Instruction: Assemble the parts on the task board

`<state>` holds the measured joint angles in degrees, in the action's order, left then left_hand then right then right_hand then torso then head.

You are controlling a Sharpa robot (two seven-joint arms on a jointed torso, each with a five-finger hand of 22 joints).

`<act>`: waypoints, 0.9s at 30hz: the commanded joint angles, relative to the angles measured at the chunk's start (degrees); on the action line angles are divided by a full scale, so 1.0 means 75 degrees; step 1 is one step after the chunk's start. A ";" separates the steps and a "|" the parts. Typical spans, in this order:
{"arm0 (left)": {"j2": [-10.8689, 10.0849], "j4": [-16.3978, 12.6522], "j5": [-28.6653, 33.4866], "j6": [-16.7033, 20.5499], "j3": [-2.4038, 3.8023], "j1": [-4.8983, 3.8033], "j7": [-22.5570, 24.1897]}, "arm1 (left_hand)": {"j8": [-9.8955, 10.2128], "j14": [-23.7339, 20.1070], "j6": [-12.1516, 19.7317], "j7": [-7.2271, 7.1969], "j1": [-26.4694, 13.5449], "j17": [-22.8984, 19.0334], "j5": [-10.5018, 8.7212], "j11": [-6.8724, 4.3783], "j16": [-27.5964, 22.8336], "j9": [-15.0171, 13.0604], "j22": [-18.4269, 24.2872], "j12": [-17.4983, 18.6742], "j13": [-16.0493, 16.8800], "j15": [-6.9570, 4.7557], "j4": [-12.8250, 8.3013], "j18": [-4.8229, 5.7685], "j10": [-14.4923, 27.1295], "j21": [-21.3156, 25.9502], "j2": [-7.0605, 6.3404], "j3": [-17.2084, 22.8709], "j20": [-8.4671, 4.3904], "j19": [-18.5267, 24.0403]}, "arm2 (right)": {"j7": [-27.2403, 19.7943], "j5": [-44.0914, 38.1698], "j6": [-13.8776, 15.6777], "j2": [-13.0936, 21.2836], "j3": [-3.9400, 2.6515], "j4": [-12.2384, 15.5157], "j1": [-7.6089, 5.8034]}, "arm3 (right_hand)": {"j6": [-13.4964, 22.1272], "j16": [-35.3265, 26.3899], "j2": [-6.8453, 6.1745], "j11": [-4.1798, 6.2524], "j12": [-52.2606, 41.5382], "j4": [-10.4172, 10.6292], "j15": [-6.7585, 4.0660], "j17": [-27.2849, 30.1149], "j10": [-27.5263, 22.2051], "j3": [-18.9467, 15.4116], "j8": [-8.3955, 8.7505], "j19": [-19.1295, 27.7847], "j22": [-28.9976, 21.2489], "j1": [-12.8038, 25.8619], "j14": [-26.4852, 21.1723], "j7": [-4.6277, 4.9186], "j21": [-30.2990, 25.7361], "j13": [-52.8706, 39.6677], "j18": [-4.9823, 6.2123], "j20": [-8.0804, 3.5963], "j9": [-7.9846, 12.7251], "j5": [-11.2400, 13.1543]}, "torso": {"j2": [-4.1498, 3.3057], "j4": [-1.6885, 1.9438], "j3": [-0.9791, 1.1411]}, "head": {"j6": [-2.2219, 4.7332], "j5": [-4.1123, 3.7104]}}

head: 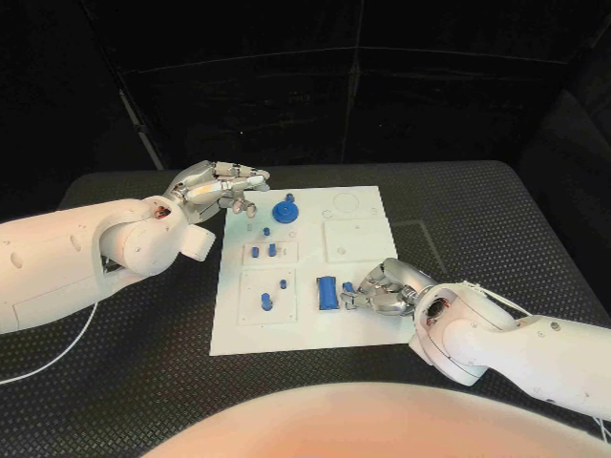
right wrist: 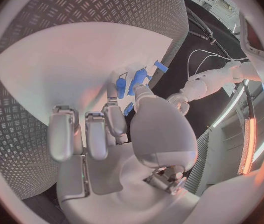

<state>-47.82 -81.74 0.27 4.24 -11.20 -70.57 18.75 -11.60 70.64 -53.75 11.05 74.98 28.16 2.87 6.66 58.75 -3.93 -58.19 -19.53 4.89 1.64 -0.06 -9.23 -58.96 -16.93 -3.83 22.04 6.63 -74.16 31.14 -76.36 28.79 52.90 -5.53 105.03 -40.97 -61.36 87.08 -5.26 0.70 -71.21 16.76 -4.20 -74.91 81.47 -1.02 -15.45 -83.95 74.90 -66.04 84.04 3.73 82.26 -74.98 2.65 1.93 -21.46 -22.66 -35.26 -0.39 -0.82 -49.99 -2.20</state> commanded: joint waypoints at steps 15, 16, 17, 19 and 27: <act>-0.0007 -0.0008 -0.0009 -0.0015 0.0006 -0.0013 0.0047 | -0.0042 -0.0034 0.0070 0.0004 -0.0011 0.0003 0.0030 -0.0003 -0.0012 -0.0003 0.0011 -0.0052 0.0014 -0.0012 0.0001 -0.0145 0.0066 0.0042 0.0060 -0.0034 0.0052 -0.0005 | -0.0339 -0.1218 -0.0021 0.0116 0.0001 0.0111 -0.0007 | -0.0018 -0.0033 0.0111 -0.0026 -0.0019 -0.0033 -0.0006 -0.1346 0.0019 -0.0124 0.0019 -0.0231 0.0554 -0.0036 0.0646 0.0014 -0.0025 -0.0057 -0.0007 0.0014 -0.0022 -0.0120 | -0.0013 0.0003 -0.0002 | -0.0001 -0.0022; -0.0008 -0.0008 -0.0009 -0.0014 0.0006 -0.0013 0.0047 | -0.0042 -0.0034 0.0070 0.0004 -0.0011 0.0003 0.0030 -0.0003 -0.0012 -0.0003 0.0011 -0.0052 0.0014 -0.0012 0.0001 -0.0145 0.0066 0.0042 0.0060 -0.0034 0.0052 -0.0005 | -0.0348 -0.1225 -0.0025 0.0116 0.0001 0.0118 -0.0007 | -0.0021 -0.0027 0.0122 -0.0025 -0.0024 -0.0036 -0.0007 -0.1356 0.0021 -0.0127 0.0018 -0.0234 0.0561 -0.0049 0.0649 0.0013 -0.0020 -0.0061 -0.0009 0.0014 -0.0024 -0.0133 | -0.0012 0.0003 -0.0002 | -0.0001 -0.0025; -0.0009 -0.0009 -0.0009 -0.0013 0.0006 -0.0013 0.0046 | -0.0042 -0.0034 0.0070 0.0004 -0.0011 0.0003 0.0030 -0.0003 -0.0012 -0.0003 0.0011 -0.0052 0.0014 -0.0012 0.0001 -0.0145 0.0066 0.0042 0.0060 -0.0034 0.0052 -0.0005 | -0.0357 -0.1230 -0.0031 0.0115 0.0001 0.0123 -0.0007 | -0.0021 -0.0027 0.0122 -0.0025 -0.0024 -0.0036 -0.0007 -0.1356 0.0021 -0.0127 0.0018 -0.0234 0.0561 -0.0049 0.0649 0.0013 -0.0020 -0.0061 -0.0009 0.0014 -0.0024 -0.0133 | -0.0013 0.0001 -0.0003 | -0.0001 -0.0027; -0.0012 -0.0011 -0.0009 -0.0013 0.0006 -0.0013 0.0044 | -0.0042 -0.0034 0.0070 0.0004 -0.0011 0.0003 0.0030 -0.0003 -0.0012 -0.0003 0.0011 -0.0052 0.0014 -0.0012 0.0001 -0.0145 0.0066 0.0042 0.0060 -0.0034 0.0052 -0.0005 | -0.0381 -0.1238 -0.0061 0.0111 0.0001 0.0136 -0.0007 | -0.0039 -0.0020 0.0150 -0.0021 -0.0044 -0.0039 -0.0009 -0.1368 0.0032 -0.0138 0.0010 -0.0242 0.0580 -0.0081 0.0652 0.0006 -0.0007 -0.0076 -0.0013 0.0012 -0.0031 -0.0158 | -0.0014 0.0003 -0.0005 | -0.0001 -0.0027; -0.0015 -0.0013 -0.0009 -0.0015 0.0006 -0.0013 0.0040 | -0.0042 -0.0034 0.0070 0.0004 -0.0011 0.0003 0.0030 -0.0003 -0.0012 -0.0003 0.0011 -0.0052 0.0014 -0.0012 0.0001 -0.0145 0.0066 0.0042 0.0060 -0.0034 0.0052 -0.0005 | -0.0450 -0.1160 -0.0220 0.0063 0.0001 0.0146 -0.0007 | -0.0080 -0.0006 0.0210 -0.0008 -0.0069 -0.0046 -0.0018 -0.1389 0.0048 -0.0159 -0.0008 -0.0255 0.0609 -0.0153 0.0657 -0.0008 0.0013 -0.0095 -0.0020 0.0006 -0.0046 -0.0203 | -0.0010 0.0018 -0.0006 | -0.0001 -0.0040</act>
<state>-47.92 -81.75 0.26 4.32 -11.20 -70.57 18.77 -11.60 70.65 -53.75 11.05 74.98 28.17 2.87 6.66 58.75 -3.93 -58.21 -19.53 4.93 1.64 -0.07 -9.23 -58.96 -16.93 -3.83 22.05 6.63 -74.16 28.78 -84.56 28.17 53.42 -5.52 105.95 -40.97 -61.58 87.08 -4.15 0.70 -71.45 16.50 -4.20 -74.91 81.47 -1.86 -15.46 -83.95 74.90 -67.15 84.04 3.52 82.26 -74.97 2.65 1.94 -21.74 -23.90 -35.35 -0.32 -0.86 -49.99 -2.48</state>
